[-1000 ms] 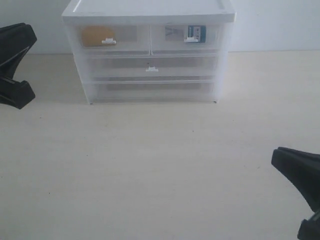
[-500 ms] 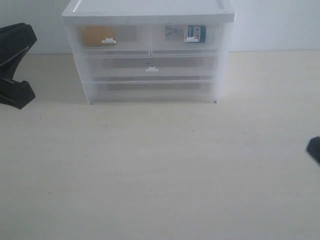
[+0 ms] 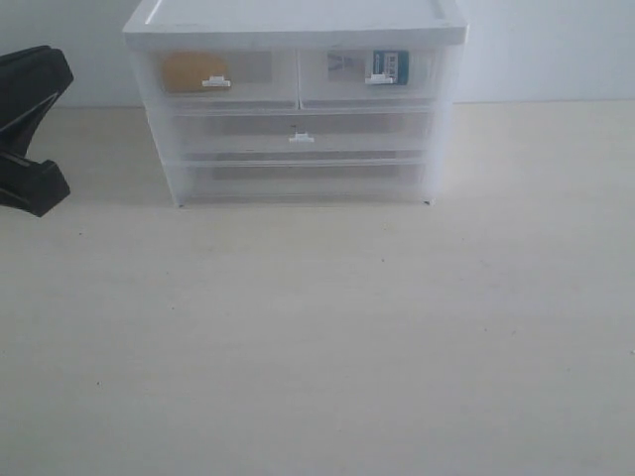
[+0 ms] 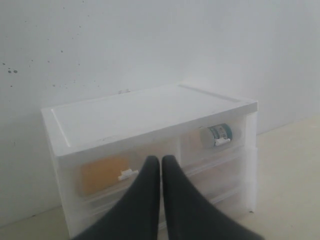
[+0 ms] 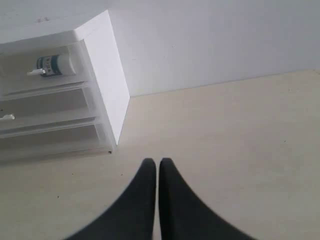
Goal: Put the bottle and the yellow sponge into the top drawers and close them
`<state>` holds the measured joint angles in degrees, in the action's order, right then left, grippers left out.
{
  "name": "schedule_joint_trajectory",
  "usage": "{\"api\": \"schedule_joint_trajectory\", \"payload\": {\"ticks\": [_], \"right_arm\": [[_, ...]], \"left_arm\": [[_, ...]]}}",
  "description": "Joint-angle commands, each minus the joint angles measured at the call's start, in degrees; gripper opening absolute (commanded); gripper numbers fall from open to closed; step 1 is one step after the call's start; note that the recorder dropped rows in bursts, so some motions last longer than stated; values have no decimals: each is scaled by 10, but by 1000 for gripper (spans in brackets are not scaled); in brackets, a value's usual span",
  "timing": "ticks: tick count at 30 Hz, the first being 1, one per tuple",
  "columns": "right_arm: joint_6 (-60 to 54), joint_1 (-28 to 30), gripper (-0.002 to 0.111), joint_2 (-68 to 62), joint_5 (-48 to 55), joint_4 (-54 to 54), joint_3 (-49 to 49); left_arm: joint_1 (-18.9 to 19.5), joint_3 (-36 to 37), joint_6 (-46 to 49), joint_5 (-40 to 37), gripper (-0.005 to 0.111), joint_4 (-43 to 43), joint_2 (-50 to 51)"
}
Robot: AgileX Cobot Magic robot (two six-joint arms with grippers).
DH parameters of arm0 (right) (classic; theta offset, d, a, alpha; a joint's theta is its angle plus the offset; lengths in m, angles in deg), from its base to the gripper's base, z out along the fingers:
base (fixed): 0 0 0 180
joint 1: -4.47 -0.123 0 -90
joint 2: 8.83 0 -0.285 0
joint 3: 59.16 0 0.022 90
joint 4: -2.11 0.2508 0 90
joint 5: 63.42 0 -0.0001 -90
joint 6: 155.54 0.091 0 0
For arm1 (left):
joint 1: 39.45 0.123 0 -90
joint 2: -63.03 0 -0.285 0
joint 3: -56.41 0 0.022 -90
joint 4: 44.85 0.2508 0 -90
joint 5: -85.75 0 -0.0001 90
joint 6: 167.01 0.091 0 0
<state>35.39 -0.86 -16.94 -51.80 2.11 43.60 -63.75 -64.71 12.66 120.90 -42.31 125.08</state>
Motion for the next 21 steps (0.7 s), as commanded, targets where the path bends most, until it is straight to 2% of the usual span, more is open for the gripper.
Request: {"api": "schedule_joint_trajectory", "payload": {"ticks": [1,9,13,15,19,21], "right_arm": [[1,1,2,3,2,-4,0],[1,1,2,3,3,-4,0],[1,1,2,3,3,-4,0],[1,1,2,3,3,-4,0],[1,1,2,3,3,-4,0],[1,1,2,3,3,-4,0]], "left_arm": [[-3,2,-1,10,4,-1,2],[-3,4,-1,6,4,-1,-3],[21,38,43,2,4,14,-98],[57,77,30,-32,4,9,-186],[165,163,41,-124,4,-74,-367],[215,183,60,-162,4,-95,-443]]}}
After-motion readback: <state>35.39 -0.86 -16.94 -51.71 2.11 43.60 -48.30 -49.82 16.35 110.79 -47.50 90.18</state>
